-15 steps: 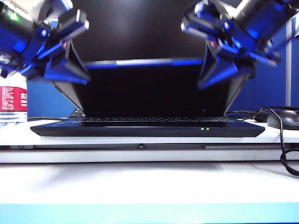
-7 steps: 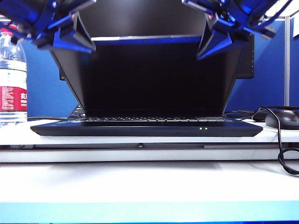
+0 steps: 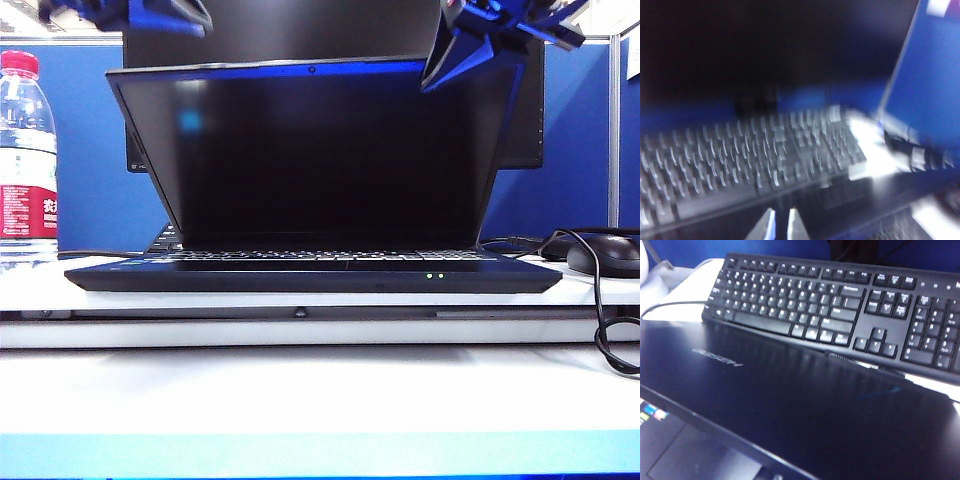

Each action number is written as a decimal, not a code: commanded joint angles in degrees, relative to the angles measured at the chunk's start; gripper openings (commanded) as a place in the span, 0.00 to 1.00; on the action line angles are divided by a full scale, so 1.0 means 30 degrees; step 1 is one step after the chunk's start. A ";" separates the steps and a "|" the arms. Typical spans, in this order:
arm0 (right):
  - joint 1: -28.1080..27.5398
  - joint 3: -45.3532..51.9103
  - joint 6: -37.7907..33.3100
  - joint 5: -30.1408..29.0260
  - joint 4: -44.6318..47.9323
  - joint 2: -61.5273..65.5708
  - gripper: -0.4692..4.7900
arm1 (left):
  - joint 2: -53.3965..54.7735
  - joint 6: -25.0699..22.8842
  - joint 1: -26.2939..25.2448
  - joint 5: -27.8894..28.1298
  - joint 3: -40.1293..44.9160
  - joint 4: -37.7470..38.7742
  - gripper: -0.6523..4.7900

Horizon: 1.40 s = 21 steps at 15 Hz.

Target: Open the lid of the black laptop.

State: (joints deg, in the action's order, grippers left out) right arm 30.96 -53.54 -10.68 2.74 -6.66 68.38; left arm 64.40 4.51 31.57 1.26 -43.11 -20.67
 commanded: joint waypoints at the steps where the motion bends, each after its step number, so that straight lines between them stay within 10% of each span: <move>1: -0.0386 -0.0889 0.0219 0.0211 0.1880 -0.0197 0.09 | -0.0022 -0.0823 -0.0029 0.0102 -0.0619 0.0175 0.22; 9: -0.0911 -0.1049 0.0583 -0.0029 0.2637 0.0000 0.09 | -0.0044 -0.0379 -0.0015 -0.5136 -0.2739 0.6040 0.22; 21: -0.0896 -0.1297 0.0219 -0.0546 0.2863 -0.0007 0.09 | 0.1122 -0.1683 -0.0233 -0.0503 -0.2732 0.7431 0.22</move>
State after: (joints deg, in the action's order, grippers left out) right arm 28.45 -56.10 -9.61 0.38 -4.23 69.08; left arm 67.48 -0.60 30.85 -0.21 -51.18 2.44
